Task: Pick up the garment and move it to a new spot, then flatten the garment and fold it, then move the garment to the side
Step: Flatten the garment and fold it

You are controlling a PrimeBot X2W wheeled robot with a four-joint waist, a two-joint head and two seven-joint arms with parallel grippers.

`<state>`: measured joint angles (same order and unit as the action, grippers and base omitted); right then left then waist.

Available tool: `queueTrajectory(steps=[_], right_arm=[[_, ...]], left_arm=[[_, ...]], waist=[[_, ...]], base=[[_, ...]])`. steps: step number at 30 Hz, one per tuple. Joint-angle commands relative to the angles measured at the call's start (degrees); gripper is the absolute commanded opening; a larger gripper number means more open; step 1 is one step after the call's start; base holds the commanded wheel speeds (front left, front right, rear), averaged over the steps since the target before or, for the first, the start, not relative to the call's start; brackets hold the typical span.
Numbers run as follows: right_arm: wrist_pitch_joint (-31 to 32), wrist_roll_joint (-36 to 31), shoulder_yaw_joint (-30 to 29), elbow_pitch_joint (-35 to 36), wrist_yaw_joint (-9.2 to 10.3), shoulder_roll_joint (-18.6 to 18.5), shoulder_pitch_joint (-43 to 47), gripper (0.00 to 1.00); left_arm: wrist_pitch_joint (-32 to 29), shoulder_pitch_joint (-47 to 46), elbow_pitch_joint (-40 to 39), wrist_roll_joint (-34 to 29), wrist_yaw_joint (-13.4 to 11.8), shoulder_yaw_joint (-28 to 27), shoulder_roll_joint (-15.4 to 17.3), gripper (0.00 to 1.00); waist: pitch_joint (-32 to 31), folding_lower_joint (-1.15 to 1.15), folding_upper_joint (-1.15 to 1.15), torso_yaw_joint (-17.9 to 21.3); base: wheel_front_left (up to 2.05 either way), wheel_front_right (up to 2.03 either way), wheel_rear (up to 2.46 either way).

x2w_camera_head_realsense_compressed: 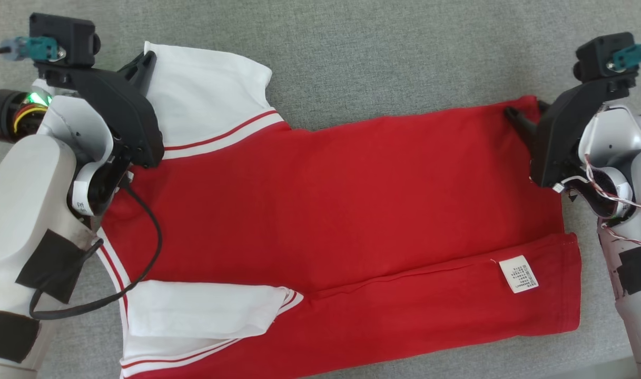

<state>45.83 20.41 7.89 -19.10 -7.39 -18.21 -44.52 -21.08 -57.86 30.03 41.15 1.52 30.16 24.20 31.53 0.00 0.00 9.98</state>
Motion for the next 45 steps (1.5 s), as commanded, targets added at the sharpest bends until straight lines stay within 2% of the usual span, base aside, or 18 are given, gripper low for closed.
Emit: queueTrajectory(steps=[1,5,10,18,26,32,37,45], right_arm=[[0.1,0.1,1.1,-2.0,-0.14,0.6,1.0,0.00],[-3.3,-1.9,-0.1,-3.0,0.00,-0.2,-0.2,0.00],[-8.1,-4.5,-2.0,-4.6,0.00,0.8,-1.6,0.00],[-15.3,-6.1,-2.5,-7.2,-0.01,1.0,-2.7,0.00],[-18.3,-4.9,-0.8,-8.4,-0.01,-0.2,-0.4,0.00],[-22.0,-4.1,1.5,-6.1,-0.01,-3.5,4.9,0.00],[-24.8,-6.5,2.6,-4.7,-0.01,-5.2,10.1,0.00],[-25.6,-8.6,1.9,-4.7,-0.01,-8.0,17.4,0.00]], left_arm=[[1.1,1.5,0.1,0.6,0.2,-0.5,-0.2,0.00],[6.5,1.5,-0.6,1.0,0.8,-2.3,-0.3,0.00],[15.4,0.4,-0.4,-0.1,2.0,-4.1,0.0,0.00],[24.5,0.0,1.3,-2.2,3.3,-3.3,-1.5,0.00],[28.9,4.5,0.8,0.5,5.1,-2.2,-2.9,0.00],[32.3,12.9,-5.3,3.8,5.9,-0.1,-2.7,0.00],[34.2,20.8,-11.4,5.6,5.8,0.5,-2.7,0.00],[34.9,33.6,-18.8,8.4,4.5,1.8,-3.9,0.00]], waist=[[0.0,0.00,0.00,-0.1],[-0.2,0.00,0.00,-0.1],[-0.6,0.00,0.00,0.0],[-2.2,0.00,0.00,-0.9],[-5.6,0.00,0.00,-2.9],[-9.7,0.00,0.00,-5.5],[-12.7,0.00,0.00,-7.0],[-16.5,0.00,0.00,-9.8]], base=[[0.00,0.00,0.00],[0.00,0.00,0.00],[0.00,0.00,0.00],[0.00,0.00,0.00],[0.00,0.00,0.00],[0.00,0.00,0.00],[0.00,0.00,0.00],[0.00,0.00,0.00]])
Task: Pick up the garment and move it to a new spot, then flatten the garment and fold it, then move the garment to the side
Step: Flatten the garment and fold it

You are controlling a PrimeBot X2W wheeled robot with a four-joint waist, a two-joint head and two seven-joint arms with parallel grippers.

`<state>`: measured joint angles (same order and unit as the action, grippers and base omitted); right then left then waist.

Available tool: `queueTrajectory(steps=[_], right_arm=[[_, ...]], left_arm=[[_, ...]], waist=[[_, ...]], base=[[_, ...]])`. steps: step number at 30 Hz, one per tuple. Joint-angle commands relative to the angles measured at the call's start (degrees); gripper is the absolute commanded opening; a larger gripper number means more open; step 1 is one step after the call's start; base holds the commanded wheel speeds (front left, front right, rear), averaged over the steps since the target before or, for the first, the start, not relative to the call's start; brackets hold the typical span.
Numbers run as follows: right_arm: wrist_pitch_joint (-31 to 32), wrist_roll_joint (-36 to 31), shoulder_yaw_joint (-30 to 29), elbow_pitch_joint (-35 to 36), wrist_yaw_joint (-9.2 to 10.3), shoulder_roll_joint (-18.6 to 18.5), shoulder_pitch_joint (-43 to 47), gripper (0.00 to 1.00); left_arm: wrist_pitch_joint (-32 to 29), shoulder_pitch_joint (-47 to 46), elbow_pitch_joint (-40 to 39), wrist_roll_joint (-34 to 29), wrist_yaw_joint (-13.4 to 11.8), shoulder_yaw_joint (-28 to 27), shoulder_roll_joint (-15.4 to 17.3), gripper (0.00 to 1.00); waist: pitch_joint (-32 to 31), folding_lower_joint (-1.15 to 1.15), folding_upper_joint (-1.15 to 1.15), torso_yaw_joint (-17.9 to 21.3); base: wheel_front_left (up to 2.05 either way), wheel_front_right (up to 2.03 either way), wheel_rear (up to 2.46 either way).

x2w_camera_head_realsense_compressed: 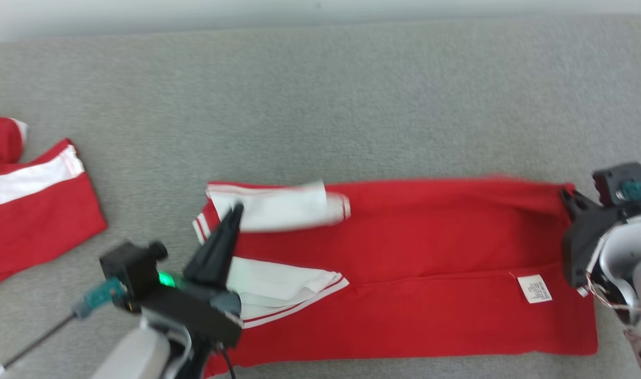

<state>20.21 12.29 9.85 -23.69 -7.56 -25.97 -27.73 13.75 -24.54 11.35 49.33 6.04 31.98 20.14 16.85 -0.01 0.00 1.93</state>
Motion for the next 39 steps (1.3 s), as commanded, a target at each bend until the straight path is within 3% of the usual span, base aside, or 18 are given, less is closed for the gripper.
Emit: queueTrajectory(steps=[1,14,28,29,31,32,33,34,35,39], right_arm=[[0.1,-0.6,-0.4,0.0,0.17,-0.4,1.5,0.00],[1.9,0.6,-5.5,1.8,0.17,0.5,10.5,0.00],[5.3,-0.2,-5.9,5.4,0.17,1.7,16.8,0.00],[5.4,-0.4,-5.8,5.6,0.17,1.8,17.1,0.08],[5.7,-0.6,-5.8,5.8,0.17,2.0,17.6,0.97],[5.5,-0.9,-6.2,5.9,0.17,2.2,17.6,1.00],[4.9,-1.1,-6.6,6.0,0.17,2.5,17.6,1.00],[4.8,-1.3,-6.7,5.9,0.17,2.8,17.7,1.00],[4.4,-1.6,-7.0,5.7,0.17,3.2,17.8,1.00],[3.2,-2.3,-8.4,5.3,0.17,4.3,18.3,1.00]], left_arm=[[0.1,1.5,-0.7,0.4,-0.3,0.3,0.0,0.00],[0.5,11.6,-3.6,3.3,-1.9,1.4,-1.8,0.00],[0.9,14.2,1.0,1.5,-3.5,1.8,-1.6,0.00],[0.9,14.2,1.4,1.3,-3.5,1.9,-1.6,0.00],[0.9,14.4,2.4,1.1,-3.7,2.3,-1.7,0.00],[0.9,14.4,2.7,0.9,-3.9,2.3,-1.8,0.00],[1.0,14.4,3.1,0.8,-4.2,2.0,-1.8,0.14],[1.1,14.5,3.4,0.5,-4.5,1.8,-1.8,0.53],[1.1,14.6,3.8,0.0,-4.7,1.7,-1.7,1.00],[1.4,15.5,5.0,-2.1,-5.1,1.3,-1.5,1.00]], waist=[[-2.2,0.01,0.00,-2.0],[-6.4,0.01,0.00,-3.9],[-7.6,0.01,0.00,-2.9],[-7.6,0.01,0.00,-2.8],[-7.6,0.01,0.00,-2.5],[-7.6,0.01,0.00,-2.4],[-7.6,0.01,0.00,-2.3],[-7.7,0.01,0.00,-2.3],[-7.8,0.01,0.00,-2.3],[-8.9,0.01,0.00,-2.1]], base=[[0.00,0.00,0.00],[0.00,0.00,0.00],[0.00,0.00,0.00],[0.00,0.00,0.00],[0.00,0.00,0.00],[0.00,0.00,0.00],[0.00,0.00,0.00],[0.00,0.00,0.00],[0.00,0.00,0.00],[0.00,0.00,0.00]])
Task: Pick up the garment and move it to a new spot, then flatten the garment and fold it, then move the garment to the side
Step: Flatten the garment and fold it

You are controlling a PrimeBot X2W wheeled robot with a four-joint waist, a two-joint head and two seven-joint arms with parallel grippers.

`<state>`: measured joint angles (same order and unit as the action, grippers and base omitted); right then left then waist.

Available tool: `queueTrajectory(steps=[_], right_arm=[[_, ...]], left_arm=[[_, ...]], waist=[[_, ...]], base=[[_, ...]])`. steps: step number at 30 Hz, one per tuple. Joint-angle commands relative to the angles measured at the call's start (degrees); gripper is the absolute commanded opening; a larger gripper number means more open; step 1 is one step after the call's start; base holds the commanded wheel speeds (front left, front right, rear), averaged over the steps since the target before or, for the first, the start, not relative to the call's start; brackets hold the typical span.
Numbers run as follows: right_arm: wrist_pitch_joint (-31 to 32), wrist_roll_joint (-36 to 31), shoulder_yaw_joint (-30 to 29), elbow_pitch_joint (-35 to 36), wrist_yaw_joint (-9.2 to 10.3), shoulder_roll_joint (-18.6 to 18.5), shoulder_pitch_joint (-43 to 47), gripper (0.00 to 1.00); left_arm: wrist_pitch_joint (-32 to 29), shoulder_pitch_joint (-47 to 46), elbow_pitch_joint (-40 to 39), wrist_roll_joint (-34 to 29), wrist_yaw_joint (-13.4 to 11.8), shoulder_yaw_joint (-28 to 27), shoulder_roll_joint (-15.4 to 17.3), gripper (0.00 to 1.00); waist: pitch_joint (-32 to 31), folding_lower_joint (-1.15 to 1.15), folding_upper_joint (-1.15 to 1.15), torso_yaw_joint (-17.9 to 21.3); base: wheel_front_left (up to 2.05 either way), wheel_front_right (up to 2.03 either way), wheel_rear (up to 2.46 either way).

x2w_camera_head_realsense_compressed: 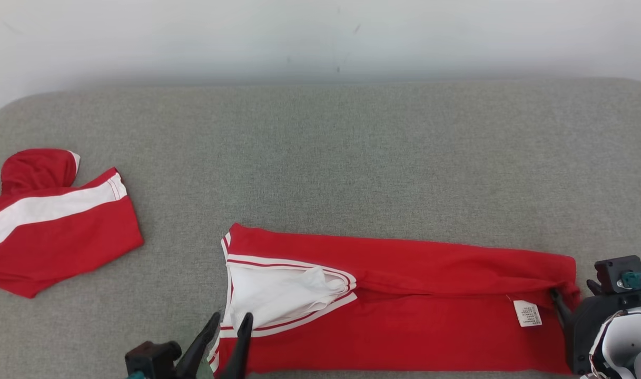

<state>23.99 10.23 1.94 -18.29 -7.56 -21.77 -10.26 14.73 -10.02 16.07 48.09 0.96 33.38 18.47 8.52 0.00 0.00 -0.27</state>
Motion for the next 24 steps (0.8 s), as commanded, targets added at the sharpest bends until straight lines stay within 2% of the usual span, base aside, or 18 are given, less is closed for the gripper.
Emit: queueTrajectory(steps=[1,4,10,17,24], right_arm=[[-1.0,-0.3,-0.8,0.0,0.17,0.5,0.8,1.00],[-2.8,0.5,-2.9,0.3,0.17,2.1,1.8,1.00],[-6.5,3.1,-7.8,2.3,0.17,5.9,5.5,1.00],[-10.6,6.1,-12.5,6.3,0.17,10.8,9.9,1.00],[-16.5,4.2,-13.7,9.8,0.17,14.6,12.0,1.00]], left_arm=[[0.4,1.2,0.4,-1.6,-0.3,-0.3,0.2,1.00],[0.5,2.5,-0.5,-4.5,-1.0,-2.8,-0.3,1.00],[0.5,8.8,-5.5,-12.2,-1.0,-12.7,-3.5,1.00],[0.5,15.5,-12.1,-21.4,1.2,-24.4,-8.2,1.00],[0.5,18.6,-16.1,-28.3,4.1,-32.8,-12.4,1.00]], waist=[[-1.0,0.00,0.00,0.1],[-2.6,0.00,0.00,0.1],[-6.3,0.00,0.00,0.2],[-9.3,0.00,0.00,0.3],[-10.1,0.00,0.00,0.4]], base=[[0.00,0.00,0.00],[0.00,0.00,0.00],[0.00,0.00,0.00],[0.00,0.00,0.00],[0.00,0.00,0.00]])
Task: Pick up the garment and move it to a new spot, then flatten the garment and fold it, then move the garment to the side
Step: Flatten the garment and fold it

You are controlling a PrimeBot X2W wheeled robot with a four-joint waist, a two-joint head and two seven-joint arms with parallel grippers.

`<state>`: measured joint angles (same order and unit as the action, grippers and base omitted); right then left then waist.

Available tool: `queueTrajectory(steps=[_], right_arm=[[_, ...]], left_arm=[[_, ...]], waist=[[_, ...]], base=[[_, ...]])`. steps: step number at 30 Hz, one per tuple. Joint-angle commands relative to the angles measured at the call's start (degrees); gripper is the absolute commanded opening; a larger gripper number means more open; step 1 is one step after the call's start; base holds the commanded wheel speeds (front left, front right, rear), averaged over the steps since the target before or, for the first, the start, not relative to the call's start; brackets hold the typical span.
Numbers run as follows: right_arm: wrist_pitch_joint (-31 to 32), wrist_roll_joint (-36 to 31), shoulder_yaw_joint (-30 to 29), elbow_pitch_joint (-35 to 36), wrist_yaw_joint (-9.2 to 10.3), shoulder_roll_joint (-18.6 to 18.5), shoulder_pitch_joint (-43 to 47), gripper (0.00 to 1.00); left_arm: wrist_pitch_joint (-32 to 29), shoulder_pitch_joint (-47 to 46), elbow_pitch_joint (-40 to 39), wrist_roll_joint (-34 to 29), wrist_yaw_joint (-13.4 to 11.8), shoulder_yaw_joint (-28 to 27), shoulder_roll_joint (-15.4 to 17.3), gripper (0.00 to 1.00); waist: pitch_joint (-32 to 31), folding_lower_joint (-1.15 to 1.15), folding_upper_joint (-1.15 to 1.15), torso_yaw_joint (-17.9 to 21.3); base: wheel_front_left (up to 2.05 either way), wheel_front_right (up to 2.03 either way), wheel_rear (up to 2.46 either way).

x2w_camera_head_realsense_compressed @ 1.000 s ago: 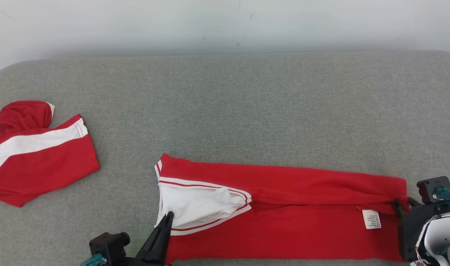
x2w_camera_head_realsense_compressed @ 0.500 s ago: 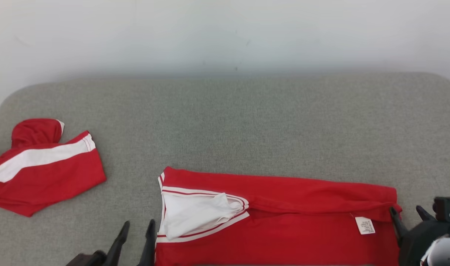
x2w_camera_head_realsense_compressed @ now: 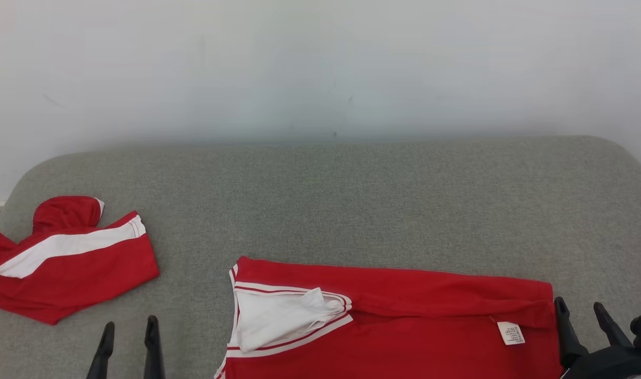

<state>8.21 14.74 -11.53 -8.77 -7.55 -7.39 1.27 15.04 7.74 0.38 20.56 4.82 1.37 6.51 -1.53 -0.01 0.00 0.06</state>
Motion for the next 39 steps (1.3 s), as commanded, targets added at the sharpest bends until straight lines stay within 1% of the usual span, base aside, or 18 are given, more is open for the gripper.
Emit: queueTrajectory(steps=[1,6,12,17,24,30,33,39], right_arm=[[-1.4,-0.4,-0.3,0.4,0.15,0.8,0.7,1.00],[-3.4,-0.9,-0.5,-0.3,0.15,2.0,0.8,1.00],[-2.7,-2.0,0.3,-2.8,0.15,2.5,-1.1,1.00],[0.9,-2.5,-0.2,-4.6,0.15,1.1,-3.4,1.00],[9.6,-2.6,-2.0,-5.8,0.15,-0.7,-6.3,1.00],[15.7,-3.4,-4.1,-6.6,0.15,-1.2,-7.6,1.00],[16.9,-2.0,-4.6,-7.1,0.15,-1.0,-8.4,1.00],[17.7,-2.2,-5.3,-8.5,0.15,-1.1,-9.3,1.00]], left_arm=[[0.2,1.0,-0.8,-1.4,0.7,-1.8,-0.9,1.00],[0.2,2.1,-1.2,-3.3,1.7,-4.5,-2.1,1.00],[0.2,3.6,0.0,-5.2,2.2,-6.4,-3.2,1.00],[0.2,3.9,0.9,-5.8,2.6,-6.4,-3.6,1.00],[0.2,3.6,1.4,-5.6,2.6,-5.5,-3.6,1.00],[0.2,2.3,1.5,-5.7,2.7,-4.9,-3.7,1.00],[0.2,1.5,1.8,-5.9,2.6,-4.6,-3.7,1.00],[0.2,0.0,1.9,-6.0,2.6,-4.3,-3.7,1.00]], waist=[[-0.1,0.01,0.00,0.1],[-0.1,0.01,0.00,0.4],[0.4,0.01,0.00,1.0],[1.0,0.01,0.00,0.9],[1.6,0.01,0.00,0.2],[3.3,0.01,0.00,-0.9],[4.5,0.01,0.00,-1.4],[6.7,0.01,0.00,-2.4]], base=[[0.00,0.00,0.00],[0.00,0.00,0.00],[0.00,0.00,0.00],[0.00,0.00,0.00],[0.00,0.00,0.00],[0.00,0.00,0.00],[0.00,0.00,0.00],[0.00,0.00,0.00]])
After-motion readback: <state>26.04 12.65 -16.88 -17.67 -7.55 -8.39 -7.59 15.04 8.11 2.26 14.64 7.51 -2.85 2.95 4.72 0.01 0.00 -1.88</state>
